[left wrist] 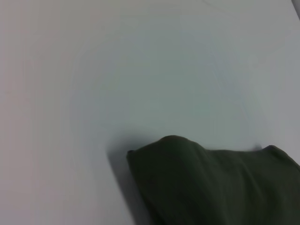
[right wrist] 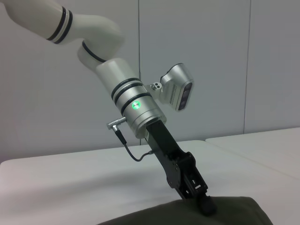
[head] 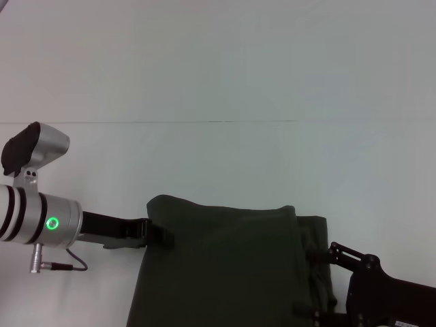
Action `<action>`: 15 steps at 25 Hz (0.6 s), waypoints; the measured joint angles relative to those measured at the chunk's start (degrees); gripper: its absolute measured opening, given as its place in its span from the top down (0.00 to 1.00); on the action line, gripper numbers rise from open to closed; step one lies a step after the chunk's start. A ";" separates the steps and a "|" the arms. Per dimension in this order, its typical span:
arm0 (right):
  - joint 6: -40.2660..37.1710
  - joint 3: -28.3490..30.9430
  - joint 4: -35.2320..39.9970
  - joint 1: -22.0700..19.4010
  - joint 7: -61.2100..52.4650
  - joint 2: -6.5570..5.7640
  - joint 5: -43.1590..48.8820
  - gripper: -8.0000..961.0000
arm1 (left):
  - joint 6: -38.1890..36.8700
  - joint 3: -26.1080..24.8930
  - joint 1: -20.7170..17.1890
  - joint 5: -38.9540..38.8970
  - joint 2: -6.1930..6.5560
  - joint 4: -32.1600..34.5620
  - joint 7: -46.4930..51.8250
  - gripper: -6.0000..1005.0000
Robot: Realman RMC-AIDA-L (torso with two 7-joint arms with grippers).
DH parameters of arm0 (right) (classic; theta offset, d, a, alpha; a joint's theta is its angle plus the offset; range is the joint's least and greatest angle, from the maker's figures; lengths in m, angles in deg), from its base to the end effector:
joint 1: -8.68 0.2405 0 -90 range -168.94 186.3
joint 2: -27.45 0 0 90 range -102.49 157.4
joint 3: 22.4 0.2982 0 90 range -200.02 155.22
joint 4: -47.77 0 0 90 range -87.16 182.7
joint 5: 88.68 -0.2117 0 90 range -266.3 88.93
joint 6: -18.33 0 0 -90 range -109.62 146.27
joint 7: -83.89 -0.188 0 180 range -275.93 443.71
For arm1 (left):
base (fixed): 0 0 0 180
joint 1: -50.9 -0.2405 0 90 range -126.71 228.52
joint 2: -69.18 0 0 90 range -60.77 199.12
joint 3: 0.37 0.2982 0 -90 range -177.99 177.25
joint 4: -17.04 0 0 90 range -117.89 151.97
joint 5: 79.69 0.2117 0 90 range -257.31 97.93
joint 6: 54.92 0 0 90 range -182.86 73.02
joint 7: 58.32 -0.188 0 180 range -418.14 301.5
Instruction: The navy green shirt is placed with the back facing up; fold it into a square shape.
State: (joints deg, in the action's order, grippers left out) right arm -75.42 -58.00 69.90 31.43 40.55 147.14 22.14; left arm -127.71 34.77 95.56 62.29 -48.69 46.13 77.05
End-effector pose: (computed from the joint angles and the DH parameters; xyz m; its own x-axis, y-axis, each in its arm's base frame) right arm 0.3072 0.2918 -0.0904 0.8038 -0.0512 -0.5927 -0.2612 -0.9255 -0.2743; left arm -0.2921 0.4209 -0.0920 0.2474 0.9334 0.2598 0.9689 -0.2355 -0.0763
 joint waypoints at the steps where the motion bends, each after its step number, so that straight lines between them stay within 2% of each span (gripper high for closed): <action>1: 0.17 0.00 -0.06 0.14 0.00 0.01 0.00 0.05 | 0.00 0.01 0.00 -0.02 0.00 -0.03 -0.24 0.56; 10: 0.85 0.00 -0.01 0.84 -0.12 0.10 0.01 0.05 | 0.11 -0.23 -0.03 -1.46 -0.02 0.15 -1.47 0.91; 15: 1.28 0.00 0.00 1.30 -0.16 0.11 0.01 0.05 | 1.60 -0.41 -0.23 -2.25 0.10 0.13 -1.42 0.93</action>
State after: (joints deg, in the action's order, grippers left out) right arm -74.14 -58.00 69.90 32.73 40.39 147.25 22.15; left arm -126.11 34.36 95.33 60.04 -48.60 46.26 75.63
